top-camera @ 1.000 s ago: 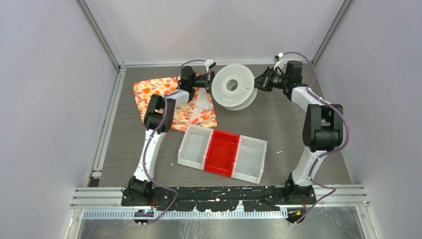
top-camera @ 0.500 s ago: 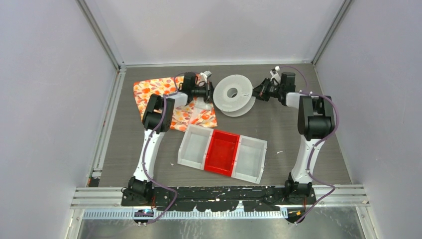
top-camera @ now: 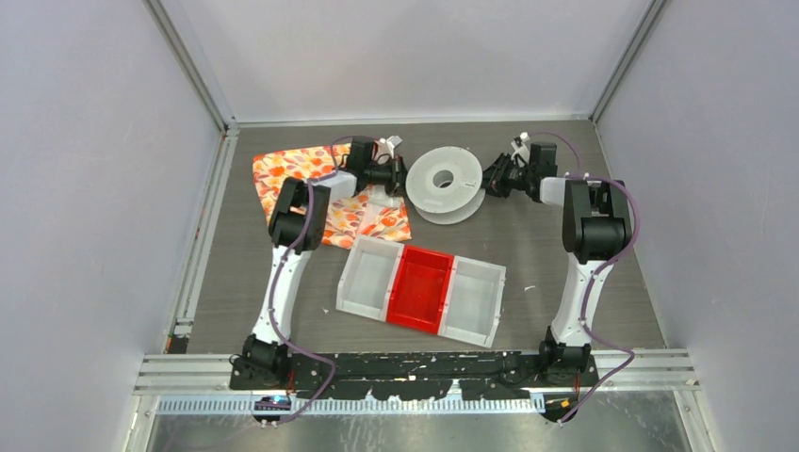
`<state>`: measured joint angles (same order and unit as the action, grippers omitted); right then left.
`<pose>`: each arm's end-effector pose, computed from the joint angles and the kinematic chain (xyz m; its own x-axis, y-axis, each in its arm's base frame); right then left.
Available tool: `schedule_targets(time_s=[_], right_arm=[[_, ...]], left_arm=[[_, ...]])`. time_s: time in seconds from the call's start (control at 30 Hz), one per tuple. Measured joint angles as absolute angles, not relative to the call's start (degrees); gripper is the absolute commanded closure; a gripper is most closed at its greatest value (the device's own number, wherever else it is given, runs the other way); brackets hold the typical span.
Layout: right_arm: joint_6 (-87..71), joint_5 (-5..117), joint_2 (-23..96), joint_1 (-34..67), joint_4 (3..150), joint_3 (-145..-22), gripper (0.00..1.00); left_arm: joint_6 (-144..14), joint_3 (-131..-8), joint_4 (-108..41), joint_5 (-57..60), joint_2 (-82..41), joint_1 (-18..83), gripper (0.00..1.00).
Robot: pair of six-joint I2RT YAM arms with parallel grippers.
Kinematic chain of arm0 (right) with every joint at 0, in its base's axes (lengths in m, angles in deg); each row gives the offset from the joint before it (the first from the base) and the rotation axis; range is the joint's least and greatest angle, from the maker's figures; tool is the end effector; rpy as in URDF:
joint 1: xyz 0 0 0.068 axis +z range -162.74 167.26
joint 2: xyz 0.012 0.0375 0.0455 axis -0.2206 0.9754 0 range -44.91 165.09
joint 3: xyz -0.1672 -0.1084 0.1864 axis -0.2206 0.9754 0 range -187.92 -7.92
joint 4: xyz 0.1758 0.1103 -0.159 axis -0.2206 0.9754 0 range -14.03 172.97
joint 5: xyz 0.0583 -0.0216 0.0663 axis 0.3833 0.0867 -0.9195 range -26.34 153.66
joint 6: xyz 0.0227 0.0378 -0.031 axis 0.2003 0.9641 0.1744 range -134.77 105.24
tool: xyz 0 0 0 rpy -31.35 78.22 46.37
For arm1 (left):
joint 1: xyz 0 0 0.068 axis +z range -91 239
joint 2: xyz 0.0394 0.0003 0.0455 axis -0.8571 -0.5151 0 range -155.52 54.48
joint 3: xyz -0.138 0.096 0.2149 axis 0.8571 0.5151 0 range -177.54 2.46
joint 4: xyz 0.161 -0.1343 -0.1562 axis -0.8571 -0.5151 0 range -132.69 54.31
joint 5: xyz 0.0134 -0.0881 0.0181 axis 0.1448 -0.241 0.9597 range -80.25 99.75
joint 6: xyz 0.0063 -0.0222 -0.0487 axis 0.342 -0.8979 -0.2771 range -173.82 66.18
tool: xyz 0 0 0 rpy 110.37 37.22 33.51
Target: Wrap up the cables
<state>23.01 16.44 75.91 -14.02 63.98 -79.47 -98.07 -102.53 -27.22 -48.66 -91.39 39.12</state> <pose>0.4391 0.0163 0.1343 -0.8270 0.4346 -0.3566 -0.0786 0.5387 0.8388 0.4988 -0.2125 0.0970 -0.9572 -0.0425 -0.2862 0.2604 0.3048 -0.9161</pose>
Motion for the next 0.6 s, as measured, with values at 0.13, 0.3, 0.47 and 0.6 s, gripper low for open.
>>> schedule_targets(time_s=[0.13,0.3,0.47,0.6], right_arm=[[21.5,18.3,76.3,-14.0,66.2,-79.4,0.66],[20.4,19.6,76.3,-14.0,68.4,-78.8,0.60],[18.9,20.9,76.3,-13.9,70.5,-78.6,0.56],[17.9,20.9,75.9,-14.0,71.5,-78.6,0.51]], left_arm=[[-96.5,-102.5,-29.2,-47.7,-90.9,38.6,0.95],[-93.3,-103.1,-34.0,-45.0,-89.8,38.0,0.94],[-91.4,-104.2,-37.1,-42.9,-89.6,37.9,0.89],[-90.6,-104.2,-38.3,-42.0,-89.0,37.9,0.85]])
